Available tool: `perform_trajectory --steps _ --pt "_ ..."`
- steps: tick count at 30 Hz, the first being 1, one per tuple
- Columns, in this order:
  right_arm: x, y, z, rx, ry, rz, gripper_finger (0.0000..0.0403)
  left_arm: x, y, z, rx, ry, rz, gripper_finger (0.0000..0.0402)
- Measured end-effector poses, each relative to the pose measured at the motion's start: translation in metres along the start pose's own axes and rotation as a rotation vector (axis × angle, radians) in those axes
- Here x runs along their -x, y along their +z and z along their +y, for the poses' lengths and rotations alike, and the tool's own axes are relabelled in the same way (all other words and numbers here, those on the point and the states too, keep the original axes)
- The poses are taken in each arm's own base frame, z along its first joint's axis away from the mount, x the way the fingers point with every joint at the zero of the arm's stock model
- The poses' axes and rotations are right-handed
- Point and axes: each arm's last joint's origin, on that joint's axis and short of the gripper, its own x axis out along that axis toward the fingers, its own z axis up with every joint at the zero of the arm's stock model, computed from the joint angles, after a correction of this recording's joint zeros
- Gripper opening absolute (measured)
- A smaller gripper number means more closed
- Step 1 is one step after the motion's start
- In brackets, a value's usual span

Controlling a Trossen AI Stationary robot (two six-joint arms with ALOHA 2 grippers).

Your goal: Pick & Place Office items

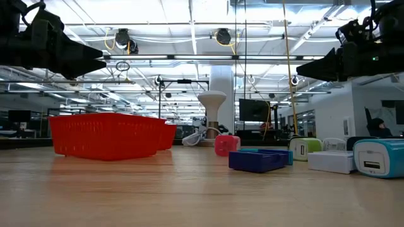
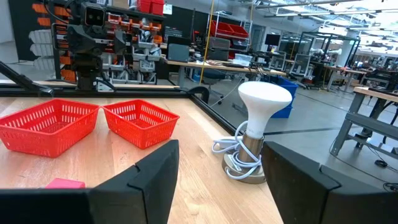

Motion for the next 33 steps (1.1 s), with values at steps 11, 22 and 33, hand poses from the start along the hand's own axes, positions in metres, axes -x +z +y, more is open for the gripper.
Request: perform_trajectory --steps 11,22,33 --pt "0.0 0.0 0.0 0.0 0.0 0.0 0.0215 0.0 -0.0001 0.0 0.0 0.0 0.0 0.0321" --pt "0.0 0.0 0.0 0.0 0.0 0.0 0.0218 0.0 -0.0001 0.0 0.0 0.0 0.0 0.0321" --pt "0.0 0.0 0.0 0.0 0.0 0.0 0.0216 0.0 -0.0001 0.0 0.0 0.0 0.0 0.0304"
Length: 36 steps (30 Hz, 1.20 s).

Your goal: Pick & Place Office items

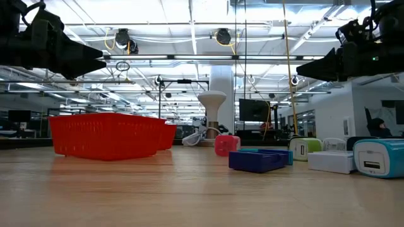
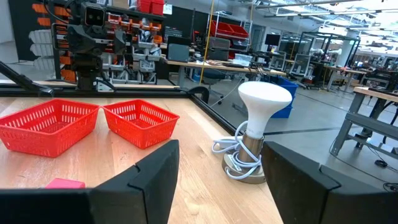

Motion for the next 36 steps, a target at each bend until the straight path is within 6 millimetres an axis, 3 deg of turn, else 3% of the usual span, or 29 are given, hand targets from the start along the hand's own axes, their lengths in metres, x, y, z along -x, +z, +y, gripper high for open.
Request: perform_trajectory --steps 14,26,28,33,36 --pt "0.0 0.0 0.0 0.0 0.0 0.0 0.0216 0.0 0.0001 0.0 0.0 0.0 0.0 0.0328" --pt "0.0 0.0 0.0 -0.006 0.001 0.0 0.0219 0.0 0.0001 0.0 0.0 0.0 -0.001 0.0307" --pt "0.0 0.0 0.0001 -0.089 0.004 0.0 0.0217 0.0 0.0001 0.0 0.0 0.0 0.0 0.0305" --pt "0.0 0.0001 0.001 -0.536 0.034 0.005 0.0216 0.0 0.0001 0.0 0.0 0.0 0.0 0.0312" --pt "0.0 0.0001 0.0007 -0.706 0.026 0.005 0.0219 0.0 0.0001 0.0 0.0 0.0 -0.001 0.0319"
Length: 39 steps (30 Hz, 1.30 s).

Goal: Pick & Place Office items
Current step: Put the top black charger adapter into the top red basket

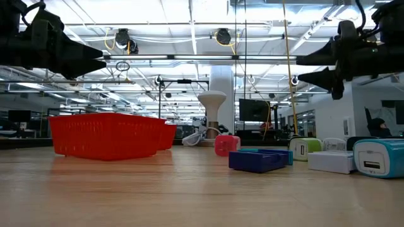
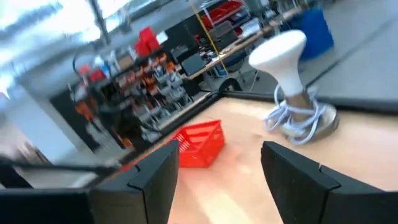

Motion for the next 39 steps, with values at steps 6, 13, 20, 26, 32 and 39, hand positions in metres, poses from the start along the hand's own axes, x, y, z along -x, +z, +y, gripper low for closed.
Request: perform_trajectory --steps 6,13,20,26,32,39 --pt "-0.001 -0.002 0.0 -0.154 0.004 0.023 0.0219 0.0 0.0 0.0 0.0 0.0 0.0 0.0328" --pt "-0.003 -0.002 0.021 -0.303 0.249 0.075 0.022 0.0 0.0 0.0 0.0 0.0 0.0 0.0314" --pt "0.003 -0.003 0.062 -0.124 0.558 -0.057 0.022 0.0 0.0 0.0 0.0 0.0 0.0 0.0306" --pt "-0.002 -0.027 0.078 0.071 0.577 0.018 0.0216 0.0 0.0 0.0 0.0 -0.001 0.001 0.0319" --pt "-0.032 -0.047 0.115 0.178 0.566 0.183 0.0216 0.0 0.0 0.0 0.0 -0.002 0.0 0.0328" --pt "-0.082 -0.062 0.141 0.322 0.28 0.518 0.0221 0.0 0.0 0.0 0.0 -0.001 0.0 0.0315"
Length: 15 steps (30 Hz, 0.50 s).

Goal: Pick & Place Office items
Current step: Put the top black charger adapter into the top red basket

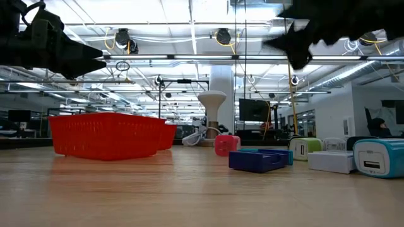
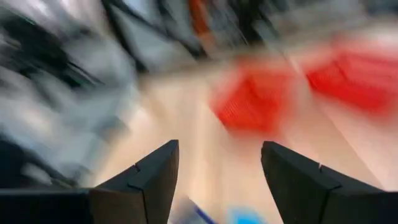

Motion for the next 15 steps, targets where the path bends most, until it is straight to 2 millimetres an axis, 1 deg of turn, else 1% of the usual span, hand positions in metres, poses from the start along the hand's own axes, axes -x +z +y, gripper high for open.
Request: perform_trajectory --steps 3,6,8,9,11,15 --pt "-0.01 0.003 -0.012 -0.073 -0.255 0.254 0.0233 0.0 0.0 0.0 0.0 0.0 0.0 0.0308" --pt "-0.011 0.007 -0.024 -0.216 -0.42 0.41 0.0246 0.0 0.0 0.0 0.0 0.0 0.0 0.0304" --pt "-0.009 0.004 -0.031 -0.3 -0.475 0.495 0.0251 0.0 0.0 0.0 0.0 0.0 0.0 0.0303" --pt "-0.01 0.003 -0.034 -0.337 -0.489 0.511 0.0253 0.0 0.0 0.0 0.0 0.0 0.0 0.0304" --pt "-0.011 0.002 -0.037 -0.401 -0.489 0.521 0.0253 0.0 0.0 0.0 0.0 0.0 0.0 0.0307" --pt "-0.011 -0.008 -0.042 -0.504 -0.478 0.574 0.0249 0.0 0.0 0.0 0.0 0.0 0.0 0.0316"
